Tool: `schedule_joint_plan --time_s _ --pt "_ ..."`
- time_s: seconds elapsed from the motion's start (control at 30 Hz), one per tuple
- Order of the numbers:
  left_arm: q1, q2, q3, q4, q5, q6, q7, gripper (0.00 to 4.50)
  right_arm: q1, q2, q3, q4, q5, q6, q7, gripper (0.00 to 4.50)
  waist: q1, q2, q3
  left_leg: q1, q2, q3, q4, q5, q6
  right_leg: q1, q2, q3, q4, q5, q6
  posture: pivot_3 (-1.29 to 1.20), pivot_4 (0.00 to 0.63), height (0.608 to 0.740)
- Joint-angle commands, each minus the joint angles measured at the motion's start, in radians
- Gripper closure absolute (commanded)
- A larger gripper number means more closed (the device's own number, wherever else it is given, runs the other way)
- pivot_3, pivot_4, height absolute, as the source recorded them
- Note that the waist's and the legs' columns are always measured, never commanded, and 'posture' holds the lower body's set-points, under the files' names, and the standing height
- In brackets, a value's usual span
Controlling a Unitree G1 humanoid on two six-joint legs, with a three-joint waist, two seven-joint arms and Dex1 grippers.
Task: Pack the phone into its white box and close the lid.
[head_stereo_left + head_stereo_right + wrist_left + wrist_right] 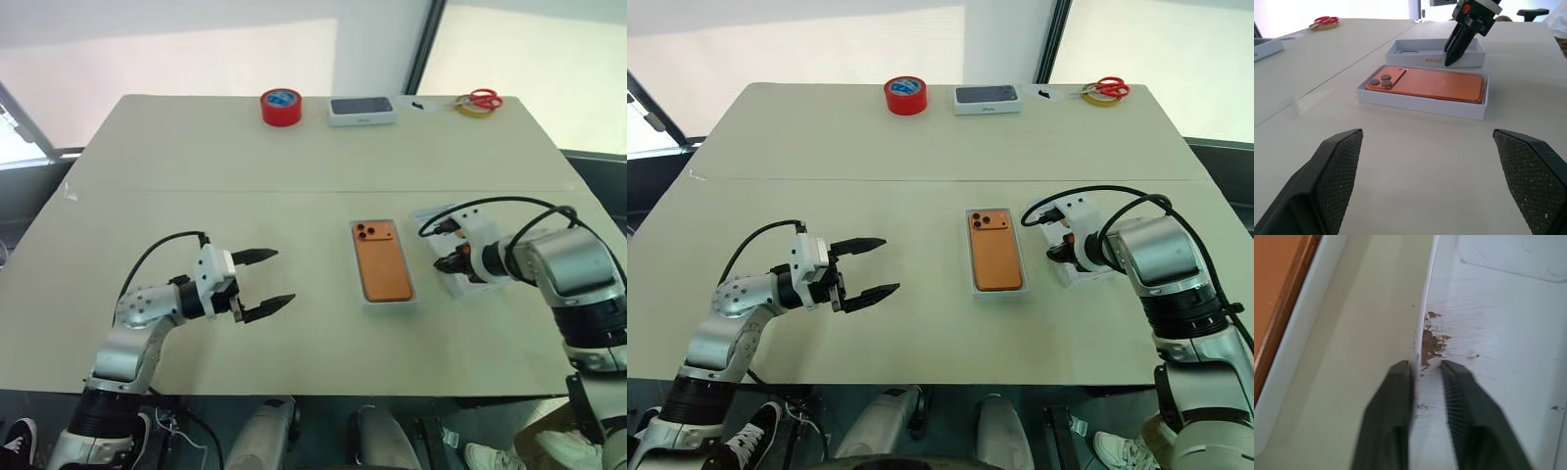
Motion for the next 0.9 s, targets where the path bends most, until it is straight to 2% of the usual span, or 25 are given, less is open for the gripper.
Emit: schedule_joint_plan --time_s 0.03,0.1,0.2,0.43,0.6,0.67,0.83,0.9 --pt "0.002 0.008 0.01 -0.043 -0.01 -0.007 0.01 0.0 0.004 0.021 0.002 0.021 0.004 0.004 -0.021 4.46 -0.005 0.0 0.0 0.0 0.0 0.0 0.0 0.0 0.0 0.0 0.0 0.0 0.0 0.0 0.0 0.0 0.15 0.74" --pt "-0.001 0.011 0.005 -0.038 -0.019 0.009 0.004 0.0 0.002 0.022 -0.008 0.023 0.002 -0.009 -0.027 4.46 -0.01 0.0 0.0 0.001 0.0 0.0 0.0 0.0 0.0 0.001 0.0 0.0 0.0 0.0 0.0 0.0 0.15 0.74" --pt "-0.016 0.015 0.008 -0.021 -0.051 0.069 -0.004 0.88 -0.011 0.03 -0.035 0.016 -0.015 -0.084 -0.05 4.5 -0.012 0.0 0.0 0.001 0.0 0.0 0.0 0.0 0.0 0.001 0.0 0.0 0.0 0.0 0.0 0.0 0.15 0.74" --pt "-0.05 -0.021 0.013 -0.01 -0.08 0.143 0.046 4.37 -0.068 0.138 -0.199 0.032 0.029 -0.298 -0.086 4.5 -0.011 0.003 0.001 0.0 0.0 0.0 0.0 0.0 0.0 -0.001 0.0 0.0 0.001 0.002 0.003 0.0 0.15 0.74" --pt "-0.075 -0.06 0.008 -0.007 -0.079 0.166 0.092 4.45 -0.087 0.347 -0.387 -0.07 0.243 -0.256 -0.076 4.5 -0.012 0.002 0.001 0.0 0.0 0.0 0.0 0.001 0.0 -0.001 0.001 0.0 0.003 0.002 0.004 0.0 0.15 0.74" --pt "-0.079 -0.068 0.003 -0.012 -0.074 0.168 0.099 4.45 -0.06 0.417 -0.412 -0.145 0.325 -0.225 -0.078 4.5 -0.012 0.002 0.001 0.0 0.0 0.0 0.0 0.001 0.0 -0.003 0.001 0.001 0.006 0.002 0.004 0.0 0.15 0.74" --pt "-0.097 -0.08 -0.005 -0.009 -0.047 0.145 0.124 4.45 -0.021 0.697 -0.604 -0.267 0.585 0.094 -0.184 4.5 -0.01 0.002 0.001 0.0 0.0 0.0 0.0 0.001 -0.001 -0.005 0.001 0.002 0.01 0.002 0.004 0.0 0.15 0.74" --pt "-0.105 -0.081 -0.006 -0.01 -0.049 0.153 0.128 4.45 0.025 0.771 -0.637 -0.29 0.68 0.175 -0.24 4.5 -0.009 0.002 0.001 0.0 0.0 0.0 0.0 0.001 -0.001 -0.006 0.001 0.002 0.011 0.002 0.004 0.0 0.15 0.74"
